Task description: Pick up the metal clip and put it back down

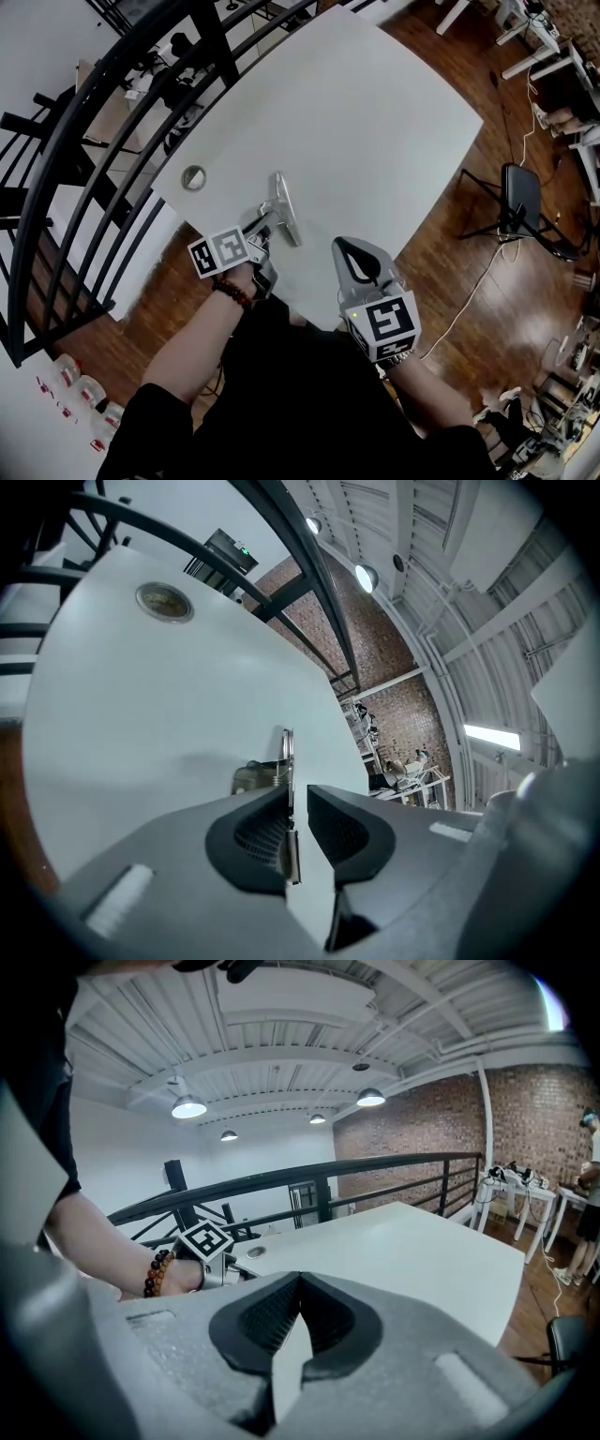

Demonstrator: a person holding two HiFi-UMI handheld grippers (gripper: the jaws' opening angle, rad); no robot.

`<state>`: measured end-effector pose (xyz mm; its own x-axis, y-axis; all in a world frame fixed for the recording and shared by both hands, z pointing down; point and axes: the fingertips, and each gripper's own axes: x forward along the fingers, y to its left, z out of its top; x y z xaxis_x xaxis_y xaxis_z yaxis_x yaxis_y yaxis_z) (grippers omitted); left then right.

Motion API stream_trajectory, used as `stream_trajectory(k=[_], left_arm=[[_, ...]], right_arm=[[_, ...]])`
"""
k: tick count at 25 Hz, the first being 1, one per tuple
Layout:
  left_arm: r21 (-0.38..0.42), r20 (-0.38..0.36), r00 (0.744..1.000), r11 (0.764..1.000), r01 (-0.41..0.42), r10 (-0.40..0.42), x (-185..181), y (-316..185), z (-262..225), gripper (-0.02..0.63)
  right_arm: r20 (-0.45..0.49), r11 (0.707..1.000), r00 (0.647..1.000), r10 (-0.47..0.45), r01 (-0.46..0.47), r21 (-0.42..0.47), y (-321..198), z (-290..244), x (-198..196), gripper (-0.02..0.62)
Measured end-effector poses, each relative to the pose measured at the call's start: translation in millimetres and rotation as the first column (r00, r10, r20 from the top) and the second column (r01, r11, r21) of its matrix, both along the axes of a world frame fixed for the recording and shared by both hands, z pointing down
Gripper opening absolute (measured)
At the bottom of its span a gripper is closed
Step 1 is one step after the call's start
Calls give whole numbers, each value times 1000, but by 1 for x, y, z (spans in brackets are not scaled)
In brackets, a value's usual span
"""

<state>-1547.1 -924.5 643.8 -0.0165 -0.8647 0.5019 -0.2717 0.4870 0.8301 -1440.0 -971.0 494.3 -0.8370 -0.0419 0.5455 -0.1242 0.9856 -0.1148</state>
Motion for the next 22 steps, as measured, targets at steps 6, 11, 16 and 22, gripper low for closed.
stream_trajectory(k=[6,11,16,22], left_arm=[[-61,90,994,996,63,-57,-3,23,-14,68],[-16,174,983,997,69,-66,16,30,-51,25],[31,275,960,998,50,-57,40,32,-93,17],[72,400,916,997,8,-36,72,37,-139,17]], right_arm=[[36,999,999,-35,35,13,6,-15,3,-8],[81,997,994,-76,74,30,17,-29,11,-8],[123,994,986,-109,104,46,29,-45,24,-8],[176,987,972,-158,147,71,46,-59,44,-8]])
